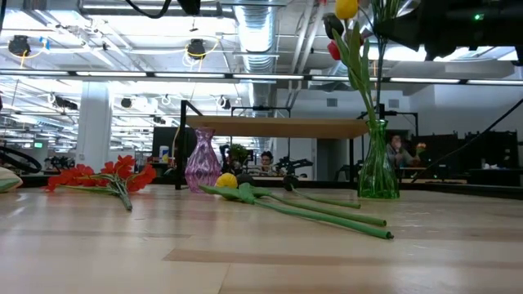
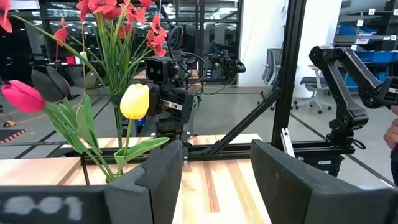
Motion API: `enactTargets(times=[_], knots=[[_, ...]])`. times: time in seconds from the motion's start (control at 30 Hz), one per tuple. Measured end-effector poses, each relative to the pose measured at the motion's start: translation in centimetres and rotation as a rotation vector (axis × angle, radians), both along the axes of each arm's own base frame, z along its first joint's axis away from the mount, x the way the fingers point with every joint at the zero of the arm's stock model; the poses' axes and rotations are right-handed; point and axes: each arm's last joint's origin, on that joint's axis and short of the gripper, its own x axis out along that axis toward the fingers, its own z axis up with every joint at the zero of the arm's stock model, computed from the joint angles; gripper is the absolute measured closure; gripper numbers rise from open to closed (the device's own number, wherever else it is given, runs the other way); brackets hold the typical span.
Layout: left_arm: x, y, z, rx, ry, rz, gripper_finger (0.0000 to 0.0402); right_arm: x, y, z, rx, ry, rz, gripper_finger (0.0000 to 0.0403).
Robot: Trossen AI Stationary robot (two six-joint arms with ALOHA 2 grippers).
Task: Pick and place flowers into a vace then onto a shelf
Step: Put the right orange flowers into the green vase
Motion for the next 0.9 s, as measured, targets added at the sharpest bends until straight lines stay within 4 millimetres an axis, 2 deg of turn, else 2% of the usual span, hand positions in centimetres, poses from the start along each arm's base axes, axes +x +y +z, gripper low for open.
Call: enactTargets(times=[0.3, 0.9], knots=[[0.00, 0.00, 0.00, 0.000, 0.000, 0.000, 0.0221, 0.20, 0.04, -0.65, -0.003, 0.066, -0.002, 0.0403], [0.00, -0.01, 0.01, 0.000, 0.000, 0.000, 0.0221, 0.28, 0.03, -0.91, 0.000, 0.090, -0.010, 0.0403]])
